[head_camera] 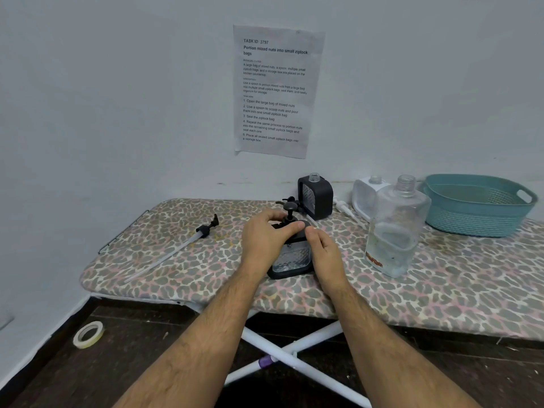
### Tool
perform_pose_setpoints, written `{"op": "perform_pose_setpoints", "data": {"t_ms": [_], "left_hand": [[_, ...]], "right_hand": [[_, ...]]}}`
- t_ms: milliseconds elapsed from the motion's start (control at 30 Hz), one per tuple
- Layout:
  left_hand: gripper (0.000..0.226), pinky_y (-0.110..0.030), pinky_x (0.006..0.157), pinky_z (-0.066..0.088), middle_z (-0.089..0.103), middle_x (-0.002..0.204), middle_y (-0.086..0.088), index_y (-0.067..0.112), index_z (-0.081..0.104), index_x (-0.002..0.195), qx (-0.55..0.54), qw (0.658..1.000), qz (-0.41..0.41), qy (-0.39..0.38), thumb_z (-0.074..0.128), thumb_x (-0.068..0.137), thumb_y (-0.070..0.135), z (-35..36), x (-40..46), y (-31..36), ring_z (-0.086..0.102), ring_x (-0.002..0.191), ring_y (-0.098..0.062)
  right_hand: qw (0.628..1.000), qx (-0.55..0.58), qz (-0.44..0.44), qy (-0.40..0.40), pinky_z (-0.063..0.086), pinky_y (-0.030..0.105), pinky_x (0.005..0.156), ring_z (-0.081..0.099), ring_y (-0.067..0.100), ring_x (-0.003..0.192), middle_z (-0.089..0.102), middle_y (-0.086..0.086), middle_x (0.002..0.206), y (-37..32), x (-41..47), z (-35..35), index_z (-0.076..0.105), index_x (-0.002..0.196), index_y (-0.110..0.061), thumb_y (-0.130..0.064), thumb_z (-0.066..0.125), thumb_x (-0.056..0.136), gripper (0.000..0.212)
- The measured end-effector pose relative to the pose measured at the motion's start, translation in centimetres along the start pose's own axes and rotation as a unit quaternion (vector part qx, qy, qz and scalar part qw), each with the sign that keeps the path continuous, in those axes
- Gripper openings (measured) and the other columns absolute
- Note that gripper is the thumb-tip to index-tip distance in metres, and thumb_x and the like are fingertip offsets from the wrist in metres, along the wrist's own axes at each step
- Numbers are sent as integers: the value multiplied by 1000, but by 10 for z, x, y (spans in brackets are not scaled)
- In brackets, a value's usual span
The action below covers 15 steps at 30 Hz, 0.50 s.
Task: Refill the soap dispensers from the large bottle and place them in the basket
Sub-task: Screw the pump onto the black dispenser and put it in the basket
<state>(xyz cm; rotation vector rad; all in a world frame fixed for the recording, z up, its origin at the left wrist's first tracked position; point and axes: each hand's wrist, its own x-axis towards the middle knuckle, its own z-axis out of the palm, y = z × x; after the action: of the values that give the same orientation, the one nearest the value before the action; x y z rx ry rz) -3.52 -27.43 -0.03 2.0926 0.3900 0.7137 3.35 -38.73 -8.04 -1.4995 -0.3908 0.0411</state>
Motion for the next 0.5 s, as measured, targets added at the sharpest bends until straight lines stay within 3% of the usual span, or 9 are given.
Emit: {"op": "perform_pose_setpoints", "data": {"t_ms": [100, 233, 333, 433, 500], "left_hand": [[28, -10, 77, 41, 65, 87, 22, 25, 72, 94, -21, 1000, 9, -12, 82, 73, 39, -1, 1, -3, 56, 84, 12], [29, -21, 88, 47, 72, 102, 11, 18, 74, 104, -16, 998, 39, -52, 76, 81, 35, -5, 5, -8, 63, 96, 0], [19, -24, 86, 48, 71, 100, 11, 18, 73, 104, -6, 992, 50, -115, 70, 87, 29, -11, 9, -9, 64, 95, -1], [27, -33, 94, 49, 69, 108, 7, 16, 69, 112, 8, 988, 43, -145, 67, 90, 32, -14, 13, -8, 63, 101, -7], [31, -29, 94, 49, 69, 108, 10, 17, 69, 113, 14, 989, 45, -141, 70, 88, 34, -13, 10, -6, 62, 101, -3]], "right_hand": [[1000, 1, 0, 2, 56, 36, 84, 68, 14, 91, 73, -1, 97, 0, -1, 0, 71, 104, -20, -46, 52, 97, 34], [1000, 2, -5, -2, 56, 36, 83, 69, 15, 91, 73, -1, 96, -1, -2, 0, 71, 104, -20, -46, 50, 98, 34], [1000, 3, -1, -2, 56, 36, 81, 69, 17, 90, 73, 0, 95, -2, -3, 0, 71, 103, -20, -49, 50, 96, 37], [1000, -4, 2, -4, 56, 35, 80, 69, 18, 89, 73, 1, 95, -2, -3, 0, 71, 103, -19, -45, 50, 99, 34], [1000, -6, 0, -3, 55, 33, 78, 68, 18, 89, 73, 1, 94, -3, -4, 0, 71, 103, -18, -44, 49, 100, 34]]}}
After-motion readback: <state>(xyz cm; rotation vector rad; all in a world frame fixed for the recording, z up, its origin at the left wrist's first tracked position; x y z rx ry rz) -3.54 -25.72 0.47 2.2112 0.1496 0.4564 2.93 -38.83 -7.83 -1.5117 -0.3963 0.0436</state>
